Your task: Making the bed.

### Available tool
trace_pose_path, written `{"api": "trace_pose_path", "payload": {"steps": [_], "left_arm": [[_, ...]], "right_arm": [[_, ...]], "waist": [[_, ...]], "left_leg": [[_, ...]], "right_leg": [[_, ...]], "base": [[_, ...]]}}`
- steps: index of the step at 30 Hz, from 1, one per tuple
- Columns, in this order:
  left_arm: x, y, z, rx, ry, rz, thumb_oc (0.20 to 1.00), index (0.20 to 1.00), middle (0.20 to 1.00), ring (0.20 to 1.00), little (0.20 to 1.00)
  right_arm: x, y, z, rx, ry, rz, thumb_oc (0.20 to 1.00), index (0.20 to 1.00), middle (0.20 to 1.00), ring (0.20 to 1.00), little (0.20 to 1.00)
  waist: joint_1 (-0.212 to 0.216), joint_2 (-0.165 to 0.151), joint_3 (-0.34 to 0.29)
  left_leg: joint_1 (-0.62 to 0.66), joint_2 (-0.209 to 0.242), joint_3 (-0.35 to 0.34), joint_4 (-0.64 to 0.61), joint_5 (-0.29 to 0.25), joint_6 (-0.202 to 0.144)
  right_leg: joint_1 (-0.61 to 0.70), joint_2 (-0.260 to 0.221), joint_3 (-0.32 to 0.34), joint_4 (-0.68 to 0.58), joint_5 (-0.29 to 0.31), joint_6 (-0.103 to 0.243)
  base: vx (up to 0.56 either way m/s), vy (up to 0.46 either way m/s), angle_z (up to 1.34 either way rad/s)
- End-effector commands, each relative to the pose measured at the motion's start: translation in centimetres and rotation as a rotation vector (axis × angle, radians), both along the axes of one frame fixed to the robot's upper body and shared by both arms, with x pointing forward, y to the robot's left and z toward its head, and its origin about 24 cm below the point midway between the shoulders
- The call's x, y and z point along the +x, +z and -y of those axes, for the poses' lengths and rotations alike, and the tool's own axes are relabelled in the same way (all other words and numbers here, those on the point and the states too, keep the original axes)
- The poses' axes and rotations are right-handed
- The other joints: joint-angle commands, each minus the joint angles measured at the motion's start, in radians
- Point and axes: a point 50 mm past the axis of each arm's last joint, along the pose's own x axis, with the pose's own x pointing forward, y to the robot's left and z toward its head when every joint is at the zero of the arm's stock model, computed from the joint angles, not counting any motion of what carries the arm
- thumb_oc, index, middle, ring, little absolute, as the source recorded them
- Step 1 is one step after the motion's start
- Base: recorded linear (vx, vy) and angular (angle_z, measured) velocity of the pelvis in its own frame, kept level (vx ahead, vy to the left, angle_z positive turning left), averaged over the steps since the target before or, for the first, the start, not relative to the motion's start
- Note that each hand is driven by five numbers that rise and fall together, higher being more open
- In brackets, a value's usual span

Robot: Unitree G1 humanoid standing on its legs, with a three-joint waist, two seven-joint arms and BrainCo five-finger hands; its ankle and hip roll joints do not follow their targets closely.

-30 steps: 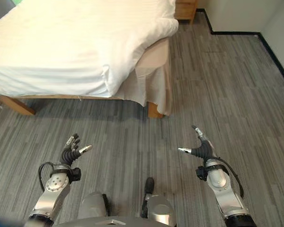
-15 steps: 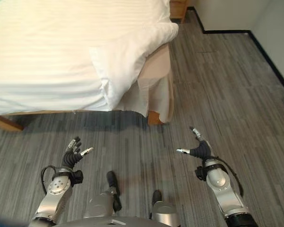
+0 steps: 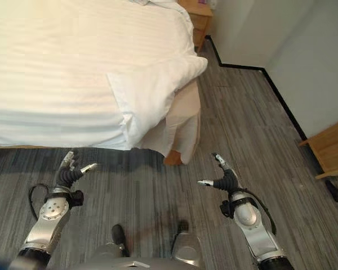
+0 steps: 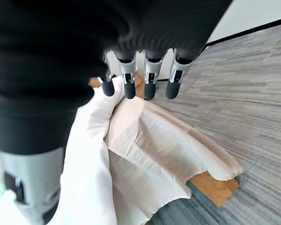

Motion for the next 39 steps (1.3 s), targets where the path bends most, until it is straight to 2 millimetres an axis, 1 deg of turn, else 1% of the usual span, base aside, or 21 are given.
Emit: {"api": "trace_pose_path", "payload": {"steps": [1, 3, 5, 6, 9, 10, 11, 12, 14, 15, 16, 18, 19, 20, 21, 24, 26, 30, 31, 35, 39], "left_arm": [[1.2, 2.3, -0.1, 0.069, -0.042, 0.096, 1.0, 1.0, 1.0, 1.0, 1.0], [1.5, 1.7, 0.2, 0.066, -0.04, 0.08, 1.0, 1.0, 1.0, 1.0, 1.0], [1.5, 1.6, 0.3, 0.09, -0.05, 0.073, 1.0, 1.0, 1.0, 1.0, 1.0], [1.5, 1.8, 0.1, 0.107, -0.036, 0.075, 1.0, 1.0, 1.0, 1.0, 1.0], [1.2, 1.2, 0.3, 0.128, -0.037, 0.045, 1.0, 1.0, 1.0, 1.0, 1.0], [1.3, 1.3, -0.2, 0.146, 0.003, 0.049, 1.0, 1.0, 1.0, 1.0, 1.0], [1.5, 1.6, -0.5, 0.145, 0.029, 0.07, 1.0, 1.0, 1.0, 1.0, 1.0], [1.5, 1.6, -0.5, 0.143, 0.029, 0.07, 1.0, 1.0, 1.0, 1.0, 1.0], [2.5, 3.2, -1.2, 0.186, 0.072, 0.136, 1.0, 1.0, 1.0, 1.0, 1.0], [2.5, 3.2, -1.1, 0.186, 0.072, 0.136, 1.0, 1.0, 1.0, 1.0, 1.0], [3.7, 4.5, -1.5, 0.2, 0.114, 0.186, 1.0, 1.0, 1.0, 1.0, 1.0], [4.4, 5.4, -2.1, 0.227, 0.153, 0.215, 1.0, 1.0, 1.0, 1.0, 1.0], [5.7, 7.7, -3.3, 0.334, 0.199, 0.265, 1.0, 1.0, 1.0, 1.0, 1.0], [7.0, 9.6, -4.1, 0.439, 0.232, 0.289, 1.0, 1.0, 1.0, 1.0, 1.0], [7.0, 9.6, -4.1, 0.44, 0.233, 0.29, 1.0, 1.0, 1.0, 1.0, 1.0], [8.9, 12.3, -5.8, 0.616, 0.282, 0.279, 1.0, 1.0, 1.0, 1.0, 1.0], [9.2, 13.9, -8.4, 0.778, 0.358, 0.211, 1.0, 1.0, 1.0, 1.0, 1.0], [9.0, 14.0, -10.7, 0.922, 0.4, 0.087, 1.0, 1.0, 1.0, 1.0, 1.0], [8.7, 14.0, -12.4, 1.008, 0.419, -0.022, 1.0, 1.0, 1.0, 1.0, 1.0], [9.0, 14.1, -13.1, 1.063, 0.406, -0.095, 1.0, 1.0, 1.0, 1.0, 1.0], [9.7, 14.8, -13.5, 1.174, 0.369, -0.186, 1.0, 1.0, 1.0, 1.0, 1.0]], "right_arm": [[0.9, 2.4, 1.3, -0.034, -0.03, 0.119, 1.0, 1.0, 1.0, 1.0, 1.0], [0.5, 1.9, 1.2, -0.036, -0.042, 0.109, 1.0, 1.0, 1.0, 1.0, 1.0], [0.2, 1.8, 1.5, -0.059, -0.052, 0.106, 1.0, 1.0, 1.0, 1.0, 1.0], [0.3, 2.2, 1.8, -0.067, -0.06, 0.119, 1.0, 1.0, 1.0, 1.0, 1.0], [-0.1, 2.2, 2.7, -0.044, -0.098, 0.116, 1.0, 1.0, 1.0, 1.0, 1.0], [-0.6, 2.9, 3.9, -0.025, -0.125, 0.13, 1.0, 1.0, 1.0, 1.0, 1.0], [-0.5, 3.5, 4.0, -0.024, -0.121, 0.155, 1.0, 1.0, 1.0, 1.0, 1.0], [-0.5, 3.6, 4.0, -0.025, -0.121, 0.155, 1.0, 1.0, 1.0, 1.0, 1.0], [-0.3, 5.1, 4.5, 0.013, -0.114, 0.216, 1.0, 1.0, 1.0, 1.0, 1.0], [-0.3, 5.1, 4.5, 0.013, -0.115, 0.216, 1.0, 1.0, 1.0, 1.0, 1.0], [0.0, 6.5, 4.8, 0.014, -0.097, 0.264, 1.0, 1.0, 1.0, 1.0, 1.0], [0.2, 7.0, 4.8, 0.023, -0.087, 0.283, 1.0, 1.0, 1.0, 1.0, 1.0], [0.4, 7.6, 5.0, 0.047, -0.083, 0.303, 1.0, 1.0, 1.0, 1.0, 1.0], [1.1, 7.0, 5.2, 0.081, -0.081, 0.272, 1.0, 1.0, 1.0, 1.0, 1.0], [1.2, 7.0, 5.1, 0.082, -0.08, 0.274, 1.0, 1.0, 1.0, 1.0, 1.0], [1.5, 6.9, 5.6, 0.043, -0.052, 0.236, 1.0, 1.0, 1.0, 1.0, 1.0], [1.5, 7.1, 5.6, 0.051, -0.031, 0.236, 1.0, 1.0, 1.0, 1.0, 1.0], [0.4, 6.5, 5.8, 0.063, -0.035, 0.215, 1.0, 1.0, 1.0, 1.0, 1.0], [-0.4, 6.0, 6.1, 0.069, -0.056, 0.197, 1.0, 1.0, 1.0, 1.0, 1.0], [-1.5, 5.6, 6.1, 0.085, -0.067, 0.186, 1.0, 1.0, 1.0, 1.0, 1.0], [-1.0, 6.1, 5.9, 0.112, -0.062, 0.219, 1.0, 1.0, 1.0, 1.0, 1.0]], "waist": [[-0.035, 0.001, 0.014], [-0.048, 0.001, 0.01], [-0.051, -0.005, 0.003], [-0.038, 0.006, 0.004], [-0.062, 0.026, -0.023], [-0.08, 0.07, -0.057], [-0.081, 0.083, -0.057], [-0.081, 0.085, -0.054], [-0.087, 0.105, -0.037], [-0.087, 0.106, -0.037], [-0.081, 0.109, -0.007], [-0.08, 0.097, 0.009], [-0.091, 0.099, 0.012], [-0.095, 0.105, 0.01], [-0.093, 0.103, 0.012], [-0.097, 0.132, 0.0], [-0.113, 0.144, -0.006], [-0.143, 0.153, -0.03], [-0.158, 0.143, -0.044], [-0.167, 0.131, -0.05], [-0.183, 0.119, -0.037]], "left_leg": [[0.034, 0.066, 0.006, 0.021, -0.032, -0.141], [0.065, 0.059, 0.007, 0.021, -0.051, -0.148], [0.103, 0.036, 0.014, 0.021, -0.067, -0.141], [0.139, 0.041, 0.034, 0.021, -0.092, -0.144], [0.169, 0.039, 0.043, 0.021, -0.112, -0.137], [0.211, 0.046, 0.044, 0.021, -0.102, -0.152], [0.223, 0.049, 0.051, 0.056, -0.087, -0.16], [0.225, 0.052, 0.052, 0.058, -0.087, -0.162], [0.139, 0.105, 0.046, 0.288, -0.034, -0.21], [0.137, 0.107, 0.045, 0.291, -0.036, -0.21], [0.072, 0.146, 0.0, 0.438, 0.026, -0.235], [0.035, 0.141, -0.016, 0.488, 0.06, -0.226], [-0.004, 0.148, -0.024, 0.459, 0.018, -0.225], [-0.021, 0.114, -0.008, 0.324, -0.023, -0.186], [-0.016, 0.11, -0.004, 0.316, -0.02, -0.184], [-0.023, 0.123, -0.031, 0.062, 0.081, -0.198], [-0.025, 0.155, -0.047, 0.025, 0.117, -0.215], [0.026, 0.159, 0.014, 0.021, 0.099, -0.22], [0.055, 0.151, 0.04, 0.021, 0.088, -0.221], [0.067, 0.143, 0.06, 0.021, 0.078, -0.219], [0.037, 0.14, 0.074, 0.021, 0.08, -0.216]], "right_leg": [[-0.072, 0.052, 0.021, -0.006, 0.032, -0.003], [-0.099, 0.039, 0.009, -0.006, 0.054, 0.006], [-0.06, 0.038, -0.067, 0.001, 0.082, -0.005], [-0.046, 0.027, -0.161, 0.061, 0.066, -0.001], [-0.031, 0.061, -0.164, 0.056, 0.044, -0.033], [0.023, 0.092, -0.155, 0.002, 0.036, -0.045], [0.036, 0.097, -0.161, -0.001, 0.023, -0.05], [0.038, 0.099, -0.16, -0.001, 0.022, -0.051], [0.082, 0.131, -0.146, -0.006, -0.029, -0.088], [0.081, 0.132, -0.147, -0.006, -0.03, -0.089], [0.123, 0.138, -0.143, -0.006, -0.061, -0.117], [0.128, 0.128, -0.145, -0.006, -0.056, -0.134], [0.151, 0.13, -0.124, -0.006, -0.092, -0.126], [0.141, 0.114, -0.109, -0.006, -0.071, -0.109], [0.141, 0.111, -0.106, -0.006, -0.07, -0.108], [0.155, 0.107, -0.073, -0.006, -0.069, -0.083], [0.179, 0.107, -0.048, -0.006, -0.09, -0.078], [0.199, 0.109, -0.033, -0.006, -0.092, -0.076], [0.209, 0.105, -0.016, -0.006, -0.084, -0.077], [0.208, 0.097, -0.005, -0.006, -0.077, -0.073], [0.164, 0.095, 0.001, -0.006, -0.06, -0.061]], "base": [[0.37, -0.03, 0.57], [0.26, -0.022, 0.67], [0.23, -0.041, 0.3], [0.16, -0.025, 0.03], [0.3, -0.096, -0.45], [0.46, -0.163, -0.38], [0.37, -0.132, -0.15], [0.13, -0.13, -0.5], [0.12, -0.176, -0.43], [0.14, -0.206, -0.08], [0.06, -0.143, -0.2], [0.1, -0.104, -0.43], [0.2, 0.063, -0.48], [0.21, 0.071, -0.35], [0.11, 0.189, -0.18], [0.21, 0.183, -0.25], [0.24, 0.152, -0.34], [0.19, 0.112, -0.63], [0.23, 0.129, -0.53], [0.09, 0.077, -0.27], [0.0, 0.077, 0.01]]}}
